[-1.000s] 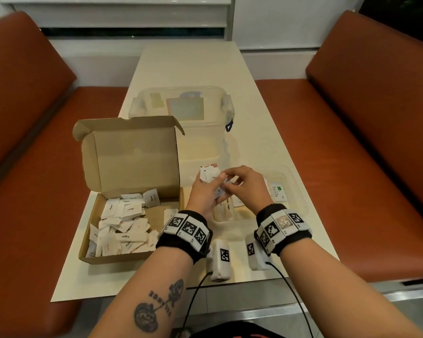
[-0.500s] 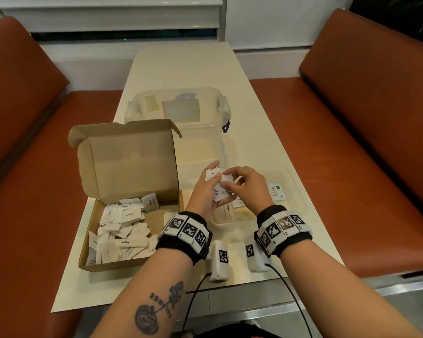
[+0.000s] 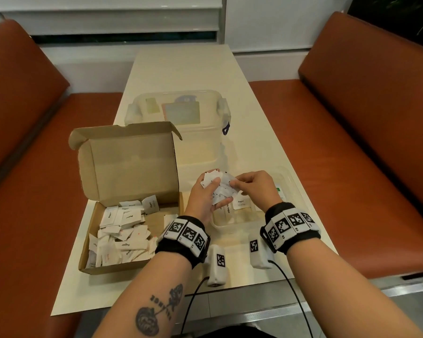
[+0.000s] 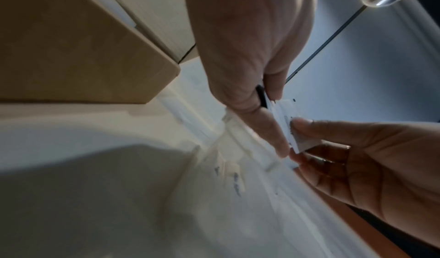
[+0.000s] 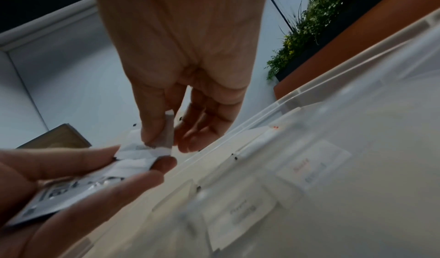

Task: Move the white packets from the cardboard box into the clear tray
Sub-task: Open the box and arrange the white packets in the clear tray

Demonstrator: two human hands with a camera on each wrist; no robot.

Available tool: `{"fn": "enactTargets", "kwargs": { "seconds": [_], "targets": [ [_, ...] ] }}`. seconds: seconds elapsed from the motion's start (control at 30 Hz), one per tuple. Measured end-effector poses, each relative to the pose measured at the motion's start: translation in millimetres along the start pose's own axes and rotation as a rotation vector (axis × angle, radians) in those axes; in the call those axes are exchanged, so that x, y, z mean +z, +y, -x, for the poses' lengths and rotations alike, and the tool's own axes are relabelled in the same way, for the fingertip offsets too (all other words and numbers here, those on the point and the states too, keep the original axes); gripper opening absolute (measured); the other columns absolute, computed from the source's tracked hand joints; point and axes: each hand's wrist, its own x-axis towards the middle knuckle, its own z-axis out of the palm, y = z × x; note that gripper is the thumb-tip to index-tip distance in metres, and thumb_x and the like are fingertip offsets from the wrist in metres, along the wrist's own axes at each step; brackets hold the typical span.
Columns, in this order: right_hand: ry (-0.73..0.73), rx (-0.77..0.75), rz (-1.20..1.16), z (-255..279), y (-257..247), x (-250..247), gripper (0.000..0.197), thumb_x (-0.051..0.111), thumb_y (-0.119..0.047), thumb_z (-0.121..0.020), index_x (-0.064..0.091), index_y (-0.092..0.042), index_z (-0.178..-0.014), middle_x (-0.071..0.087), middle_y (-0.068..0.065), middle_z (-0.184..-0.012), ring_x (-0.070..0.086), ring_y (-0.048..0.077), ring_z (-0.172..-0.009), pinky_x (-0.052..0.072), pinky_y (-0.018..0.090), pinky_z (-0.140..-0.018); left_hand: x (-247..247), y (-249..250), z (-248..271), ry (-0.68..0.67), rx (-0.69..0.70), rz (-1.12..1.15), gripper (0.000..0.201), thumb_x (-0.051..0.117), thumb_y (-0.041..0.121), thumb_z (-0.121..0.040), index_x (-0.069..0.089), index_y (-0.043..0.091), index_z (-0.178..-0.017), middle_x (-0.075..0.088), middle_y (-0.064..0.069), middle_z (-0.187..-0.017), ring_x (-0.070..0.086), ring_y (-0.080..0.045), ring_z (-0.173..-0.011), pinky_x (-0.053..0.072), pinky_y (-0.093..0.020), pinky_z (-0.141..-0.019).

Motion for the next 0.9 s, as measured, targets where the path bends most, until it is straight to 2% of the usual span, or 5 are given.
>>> {"fn": "enactTargets", "kwargs": {
  "seconds": [0.2,0.37,0.47,0.6,0.9],
  "targets": [
    [0.184,0.018,0.120,-4,4,-18,0.007,0.074,-0.017,-0.079,0.071,-0.010,-0.082,0.067,0.003,-0.073,0.056,0.011,-0.064,0.045,0.019,-0.061,0,-1,-2,0.058,0.016,0.030,0.029,0.049,0.007,-0.097,0.054,0.016,-0.124,0.059,-0.015,-0.123,0.063,-0.031,-0.108,0.061,-0.038,-0.070],
    [-0.081,0.128,0.616,-2,7,-20,0.002,0.072,-0.015,-0.079,0.072,-0.015,-0.077,0.071,0.003,-0.084,0.061,0.016,-0.076,0.046,0.025,-0.069,0,-1,-3,0.087,0.001,0.057,0.031,0.050,0.006,-0.096,0.055,0.017,-0.124,0.058,-0.013,-0.121,0.060,-0.028,-0.109,0.061,-0.036,-0.067],
    [-0.151,0.086,0.716,-2,8,-11,0.003,0.072,-0.016,-0.079,0.074,-0.014,-0.080,0.071,0.003,-0.088,0.058,0.014,-0.076,0.044,0.024,-0.069,2,0,-4,0.102,-0.010,0.061,0.036,0.050,0.006,-0.096,0.050,0.015,-0.131,0.055,-0.015,-0.125,0.058,-0.032,-0.113,0.061,-0.035,-0.065],
    [-0.152,0.034,0.765,-5,15,-3,0.010,0.073,-0.020,-0.080,0.075,-0.014,-0.089,0.070,0.002,-0.092,0.059,0.016,-0.083,0.044,0.024,-0.075,2,-1,-4,0.100,-0.005,0.030,0.034,0.049,0.005,-0.097,0.051,0.014,-0.129,0.054,-0.016,-0.127,0.057,-0.033,-0.115,0.061,-0.034,-0.066],
    [-0.090,-0.114,0.801,-3,28,4,0.016,0.071,-0.011,-0.074,0.057,-0.018,-0.078,0.053,-0.002,-0.081,0.047,0.016,-0.079,0.035,0.025,-0.064,0,-2,-5,0.087,-0.004,0.025,0.026,0.050,0.004,-0.096,0.055,0.019,-0.117,0.061,-0.009,-0.111,0.063,-0.029,-0.104,0.060,-0.035,-0.069]
  ]
}}
